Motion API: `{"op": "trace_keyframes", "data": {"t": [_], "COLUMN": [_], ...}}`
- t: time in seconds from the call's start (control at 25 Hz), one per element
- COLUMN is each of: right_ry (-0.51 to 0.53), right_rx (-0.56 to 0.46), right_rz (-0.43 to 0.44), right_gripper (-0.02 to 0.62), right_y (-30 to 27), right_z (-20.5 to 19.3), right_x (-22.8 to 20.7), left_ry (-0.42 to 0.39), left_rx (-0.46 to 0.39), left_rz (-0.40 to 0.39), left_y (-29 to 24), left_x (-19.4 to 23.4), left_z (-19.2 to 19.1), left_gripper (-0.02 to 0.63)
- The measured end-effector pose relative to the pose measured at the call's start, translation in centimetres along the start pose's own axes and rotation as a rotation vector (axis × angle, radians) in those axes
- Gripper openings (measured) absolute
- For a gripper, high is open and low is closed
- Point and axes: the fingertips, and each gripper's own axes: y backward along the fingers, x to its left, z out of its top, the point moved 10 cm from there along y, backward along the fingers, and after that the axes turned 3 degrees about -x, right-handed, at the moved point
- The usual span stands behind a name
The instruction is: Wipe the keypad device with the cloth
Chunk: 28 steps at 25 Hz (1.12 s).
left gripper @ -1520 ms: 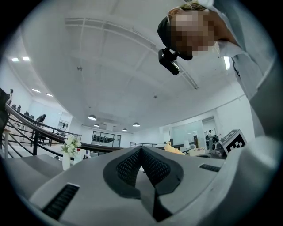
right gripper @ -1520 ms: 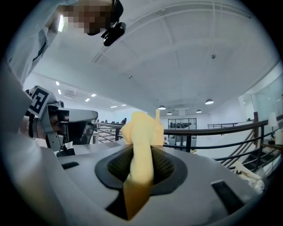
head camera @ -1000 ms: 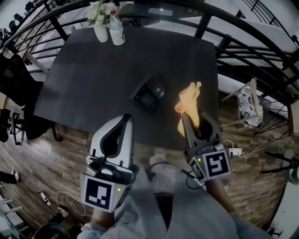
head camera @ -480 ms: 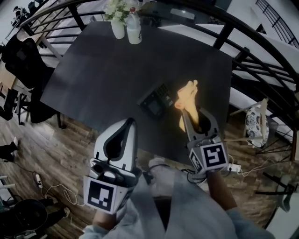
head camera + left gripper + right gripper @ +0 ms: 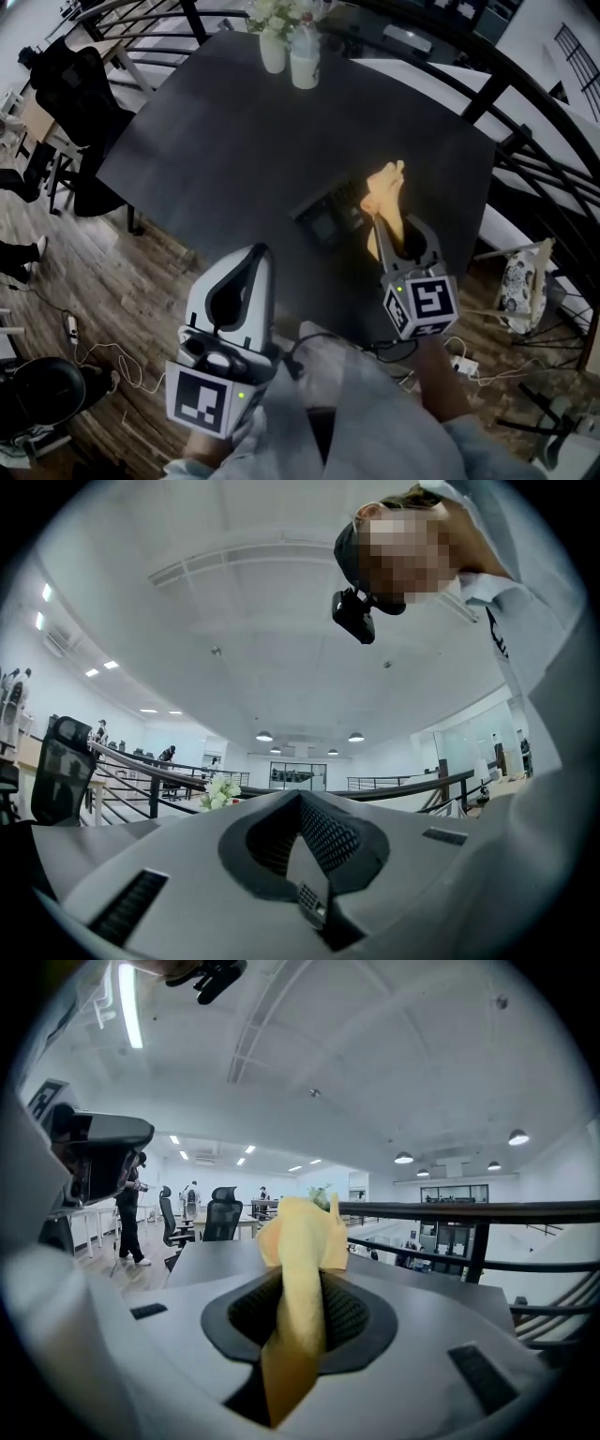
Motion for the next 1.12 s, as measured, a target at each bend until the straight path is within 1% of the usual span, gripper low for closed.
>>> {"op": "trace_keyframes", "data": {"t": [0.12,0.24,0.4,0.6,0.8,1.12], "right_ry": [0.011,-0.004,-0.025,-0.015,-0.006,-0.006], "right_rx": [0.017,0.041,0.06,0.087,0.128,0.211], "right_rz": [0.023,0.044,0.065,0.087,0.109,0.125], "right_gripper": [0.101,0.1,0.1,0.1,0.1,0.1], "right_y": [-0.8,-1.6,-2.9,-4.6,-6.5,-8.5], "right_z": [-0.9,-1.8,-2.8,-3.6,-4.6,-6.1], "right_x": [-0.4,-0.8,-1.1,-1.1,-0.8,-0.2], "left_ry": [0.003,0.006,-0.011,-0.024,-0.042,-0.048], "left_rx": [0.0,-0.002,-0.003,0.016,0.023,0.018], "left_rz": [0.032,0.055,0.066,0.09,0.126,0.171], "left_y": [0.0,-0.1,0.0,0.3,0.9,1.8], "left_x": [-0.1,-0.2,-0.4,-0.2,0.4,1.1], "left_z": [-0.2,-0.5,-0.6,-0.4,-0.2,0.1], "left_gripper": [0.014,0.014,0.014,0.014,0.014,0.014]}}
